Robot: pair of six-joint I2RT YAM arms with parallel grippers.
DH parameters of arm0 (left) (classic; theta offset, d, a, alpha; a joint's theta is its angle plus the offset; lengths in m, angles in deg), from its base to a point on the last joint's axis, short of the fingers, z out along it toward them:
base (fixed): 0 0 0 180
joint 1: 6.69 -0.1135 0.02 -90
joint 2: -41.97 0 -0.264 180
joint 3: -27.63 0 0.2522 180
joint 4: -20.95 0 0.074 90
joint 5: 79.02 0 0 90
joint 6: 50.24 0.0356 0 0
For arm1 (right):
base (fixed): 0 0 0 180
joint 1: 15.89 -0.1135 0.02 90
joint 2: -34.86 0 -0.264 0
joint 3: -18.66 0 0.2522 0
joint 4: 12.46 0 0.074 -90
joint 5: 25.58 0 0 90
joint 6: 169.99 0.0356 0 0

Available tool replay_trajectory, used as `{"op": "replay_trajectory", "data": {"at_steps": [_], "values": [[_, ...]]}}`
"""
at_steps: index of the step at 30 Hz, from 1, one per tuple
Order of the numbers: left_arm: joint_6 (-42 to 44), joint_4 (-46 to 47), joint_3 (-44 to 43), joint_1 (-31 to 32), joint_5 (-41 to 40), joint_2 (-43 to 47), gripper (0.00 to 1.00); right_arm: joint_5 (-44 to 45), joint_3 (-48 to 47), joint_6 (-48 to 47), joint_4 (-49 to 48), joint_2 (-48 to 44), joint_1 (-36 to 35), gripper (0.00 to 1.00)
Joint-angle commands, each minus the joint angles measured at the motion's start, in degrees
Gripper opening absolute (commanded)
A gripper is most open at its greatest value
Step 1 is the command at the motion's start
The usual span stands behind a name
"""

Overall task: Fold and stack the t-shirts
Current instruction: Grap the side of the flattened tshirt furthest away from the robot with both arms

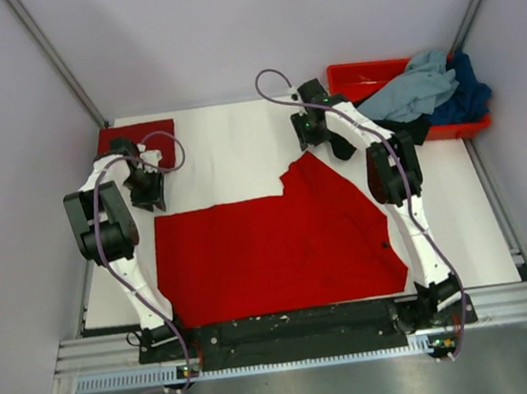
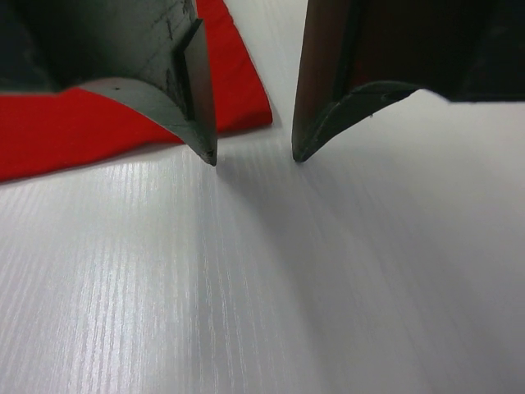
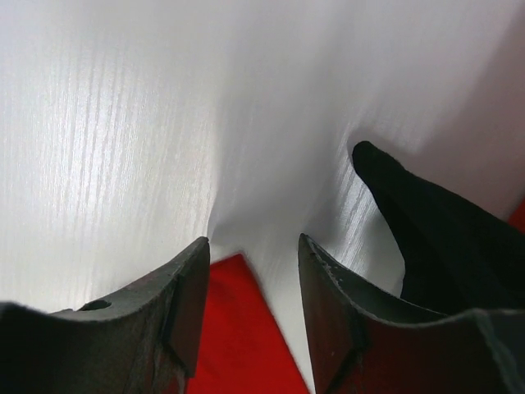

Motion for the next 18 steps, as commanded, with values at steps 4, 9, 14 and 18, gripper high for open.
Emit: {"op": "replay_trajectory", "data": {"at_steps": [4,9,14,18], "values": [[1.55,-4.75,-0.12,-0.69,3.54,-1.93,0.44,-2.17,5.53,-0.31,6.54,-1.12,-2.01,0.46],[2.08,-5.99,1.38,-0.95,1.69,0.09,0.47,-0.94,6.33,0.39,6.55,-2.27,-2.63,0.43],[2.34,-6.17,1.82,-1.83,0.29,3.08,0.47,1.34,8.34,0.66,6.63,-2.97,-2.98,0.31],[3.14,-7.04,1.73,-2.10,0.81,3.96,0.49,0.91,9.76,0.04,6.63,-4.11,-3.42,0.03]]}}
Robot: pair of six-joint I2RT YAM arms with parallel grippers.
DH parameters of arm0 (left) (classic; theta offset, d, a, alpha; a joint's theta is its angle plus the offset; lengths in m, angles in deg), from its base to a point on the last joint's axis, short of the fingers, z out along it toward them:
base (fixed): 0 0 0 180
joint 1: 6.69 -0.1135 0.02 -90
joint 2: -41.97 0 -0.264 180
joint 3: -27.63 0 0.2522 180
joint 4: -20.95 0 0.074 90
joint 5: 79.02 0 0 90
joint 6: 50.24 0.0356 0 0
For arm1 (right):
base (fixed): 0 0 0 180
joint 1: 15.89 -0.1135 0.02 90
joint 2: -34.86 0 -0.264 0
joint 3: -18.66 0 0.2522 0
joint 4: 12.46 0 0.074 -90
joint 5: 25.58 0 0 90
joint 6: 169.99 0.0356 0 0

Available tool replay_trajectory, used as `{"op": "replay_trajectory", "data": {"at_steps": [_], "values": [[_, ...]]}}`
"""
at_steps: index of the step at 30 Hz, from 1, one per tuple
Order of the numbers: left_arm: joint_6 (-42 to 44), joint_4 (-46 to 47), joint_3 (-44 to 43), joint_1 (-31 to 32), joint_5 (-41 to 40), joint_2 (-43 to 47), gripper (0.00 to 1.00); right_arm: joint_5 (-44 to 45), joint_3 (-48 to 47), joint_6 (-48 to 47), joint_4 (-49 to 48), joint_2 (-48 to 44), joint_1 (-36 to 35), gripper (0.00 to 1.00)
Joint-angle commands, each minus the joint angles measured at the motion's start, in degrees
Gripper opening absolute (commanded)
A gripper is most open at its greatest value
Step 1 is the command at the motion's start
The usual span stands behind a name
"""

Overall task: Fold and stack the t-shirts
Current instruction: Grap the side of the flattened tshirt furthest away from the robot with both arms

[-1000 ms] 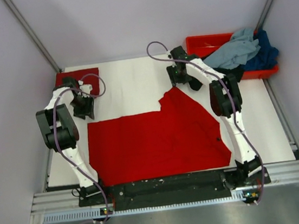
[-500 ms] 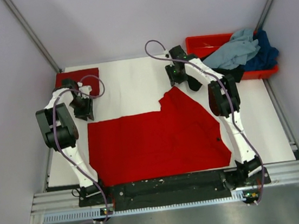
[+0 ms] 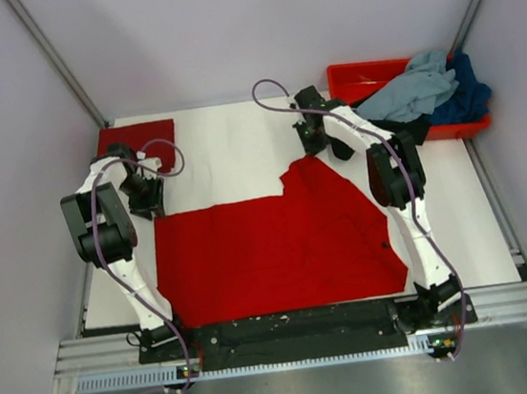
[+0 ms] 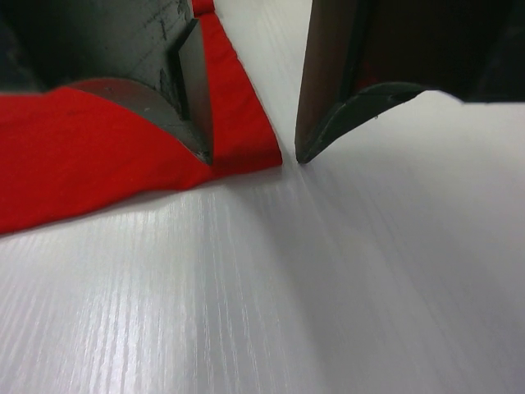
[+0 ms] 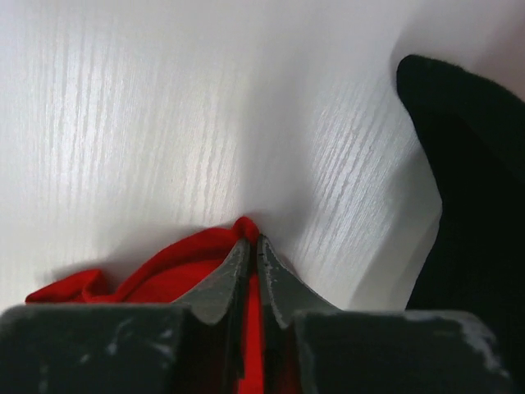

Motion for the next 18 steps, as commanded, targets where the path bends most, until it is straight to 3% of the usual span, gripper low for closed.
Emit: {"op": "replay_trajectory", "data": {"at_steps": [1,9,11,13,14,18], "values": [[1.54,-2.56,0.77,-0.70,0.74,2.93,0.49,-1.28,3.11,0.65,5.32,-0.40,-1.89,0.00],[1.45,-1.34,0.24,-0.96,5.05,0.92,0.43,-4.62,2.49,1.98,5.32,-6.28,-1.80,0.00],[2.76,-2.73,-1.60,-0.96,8.38,-0.49,0.33,-6.37,3.63,2.33,5.32,-8.39,-1.72,0.00],[4.44,-5.02,-2.92,-0.96,10.06,-1.98,0.15,-7.87,6.78,2.59,5.23,-11.81,-1.80,0.00],[5.14,-6.07,-3.27,-1.05,10.24,-2.51,0.00,-8.14,8.72,2.59,5.23,-14.26,-1.72,0.00],[7.25,-7.31,-3.19,-1.75,10.94,0.55,0.00,-9.98,16.62,2.85,5.15,-23.58,-1.63,0.00]]}}
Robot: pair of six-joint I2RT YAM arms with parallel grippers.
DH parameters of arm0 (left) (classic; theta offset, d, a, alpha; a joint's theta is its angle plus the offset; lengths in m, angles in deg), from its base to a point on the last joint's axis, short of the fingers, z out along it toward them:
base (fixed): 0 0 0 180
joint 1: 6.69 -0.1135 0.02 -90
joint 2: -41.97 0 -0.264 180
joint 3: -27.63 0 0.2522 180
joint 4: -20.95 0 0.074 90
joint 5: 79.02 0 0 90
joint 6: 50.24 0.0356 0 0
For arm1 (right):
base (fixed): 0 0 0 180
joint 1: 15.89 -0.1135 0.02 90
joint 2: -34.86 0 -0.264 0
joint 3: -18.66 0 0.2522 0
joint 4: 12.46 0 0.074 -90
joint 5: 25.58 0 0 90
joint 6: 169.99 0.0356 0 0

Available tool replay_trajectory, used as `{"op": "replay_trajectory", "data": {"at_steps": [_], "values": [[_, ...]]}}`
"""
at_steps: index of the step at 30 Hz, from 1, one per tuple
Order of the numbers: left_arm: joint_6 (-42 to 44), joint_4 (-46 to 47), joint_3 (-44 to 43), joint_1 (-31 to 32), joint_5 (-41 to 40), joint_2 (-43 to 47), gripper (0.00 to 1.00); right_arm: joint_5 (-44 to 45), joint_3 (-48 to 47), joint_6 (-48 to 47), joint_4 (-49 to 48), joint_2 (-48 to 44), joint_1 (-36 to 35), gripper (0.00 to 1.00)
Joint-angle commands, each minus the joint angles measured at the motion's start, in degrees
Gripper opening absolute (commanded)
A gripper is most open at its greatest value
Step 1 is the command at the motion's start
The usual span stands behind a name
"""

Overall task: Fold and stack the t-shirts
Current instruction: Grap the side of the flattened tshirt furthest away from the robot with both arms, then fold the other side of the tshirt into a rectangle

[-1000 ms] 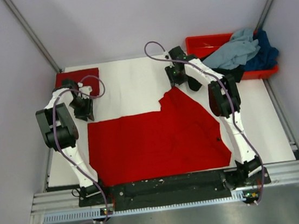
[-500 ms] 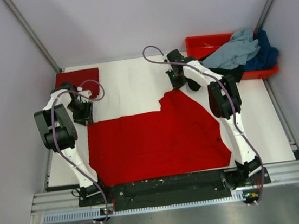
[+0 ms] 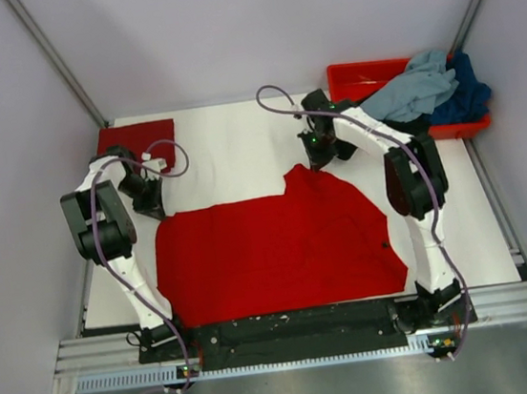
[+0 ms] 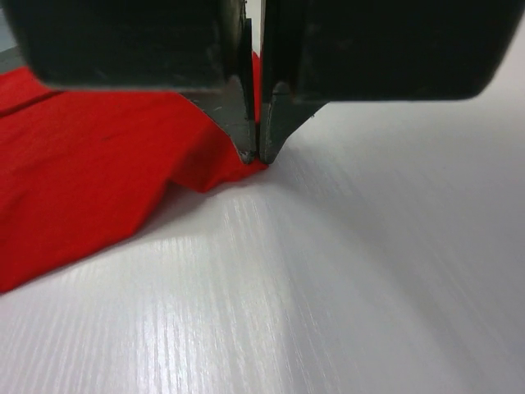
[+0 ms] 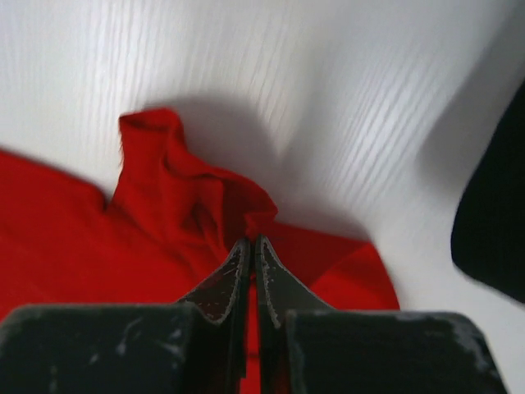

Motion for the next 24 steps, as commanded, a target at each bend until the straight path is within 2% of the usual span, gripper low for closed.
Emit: {"op": "replay_trajectory", "data": {"at_steps": [1,9,15,19,24], "values": [[4.08,-3.18,-1.44,-1.12,3.51,4.24,0.00,-3.80,7.06,0.99,0.42,-15.07,-0.60,0.00],[17.52,-9.14,4.26,-1.12,10.80,18.40,0.00,-4.77,29.47,6.70,3.84,-37.92,-0.25,0.00],[24.74,-13.55,10.50,-1.03,9.49,22.37,0.00,-4.86,44.24,12.76,9.56,-52.34,-0.25,0.00],[29.22,-15.22,15.16,-1.12,6.07,25.44,0.00,-4.51,50.23,15.05,10.71,-57.53,-0.25,0.00],[32.30,-13.38,20.09,-1.03,1.85,28.61,0.00,-2.31,53.84,15.32,12.64,-57.90,-0.07,0.00]]}}
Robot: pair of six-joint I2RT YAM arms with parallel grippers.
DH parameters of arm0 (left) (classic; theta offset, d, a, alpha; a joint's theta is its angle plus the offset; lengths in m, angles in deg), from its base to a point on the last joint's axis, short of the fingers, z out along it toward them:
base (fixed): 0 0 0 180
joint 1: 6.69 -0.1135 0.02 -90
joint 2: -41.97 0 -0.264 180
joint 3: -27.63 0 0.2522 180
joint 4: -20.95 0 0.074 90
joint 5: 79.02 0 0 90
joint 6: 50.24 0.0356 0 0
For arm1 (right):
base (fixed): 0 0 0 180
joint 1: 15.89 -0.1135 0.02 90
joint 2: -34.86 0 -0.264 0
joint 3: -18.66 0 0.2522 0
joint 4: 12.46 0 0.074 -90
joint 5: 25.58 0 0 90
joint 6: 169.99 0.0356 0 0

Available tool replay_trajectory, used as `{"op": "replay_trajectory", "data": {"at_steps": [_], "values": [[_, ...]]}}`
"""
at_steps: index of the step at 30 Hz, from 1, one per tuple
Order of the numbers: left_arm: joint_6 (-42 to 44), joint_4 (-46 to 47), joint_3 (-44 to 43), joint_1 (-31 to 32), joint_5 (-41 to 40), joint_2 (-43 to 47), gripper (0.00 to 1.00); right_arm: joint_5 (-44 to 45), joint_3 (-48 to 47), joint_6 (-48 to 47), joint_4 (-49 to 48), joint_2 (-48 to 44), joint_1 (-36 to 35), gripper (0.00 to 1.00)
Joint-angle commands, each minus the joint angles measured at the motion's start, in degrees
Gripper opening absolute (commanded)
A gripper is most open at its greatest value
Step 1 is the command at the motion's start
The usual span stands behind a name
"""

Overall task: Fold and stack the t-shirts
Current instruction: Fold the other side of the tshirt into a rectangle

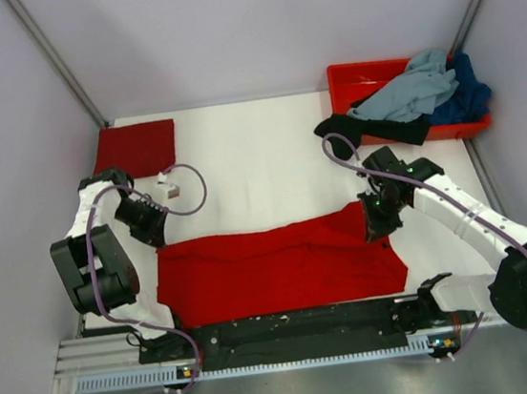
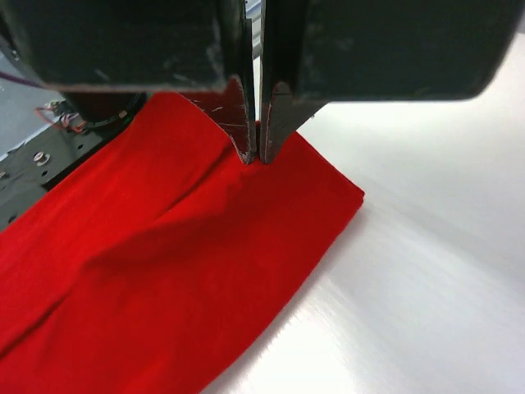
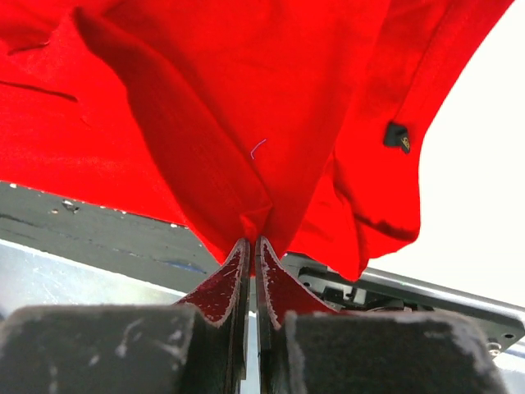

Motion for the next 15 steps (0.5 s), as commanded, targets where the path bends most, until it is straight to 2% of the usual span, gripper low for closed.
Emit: {"op": "replay_trajectory", "data": {"at_steps": [1,7,11,15], "values": [[5.29,-0.16,2.74,-0.22,-3.64,4.78,0.00,2.30,2.00,2.10,2.13,-0.50,-0.05,0.00],[6.78,0.64,2.48,-0.75,-6.98,4.52,0.00,5.99,3.14,2.19,4.85,1.44,1.00,0.00],[6.78,3.71,4.32,-0.75,-11.55,4.00,0.00,3.37,5.25,2.80,2.85,2.31,1.09,0.00],[7.31,3.80,5.38,-0.84,-12.43,2.33,0.00,1.34,7.54,4.29,-0.32,3.80,1.09,0.00]]}}
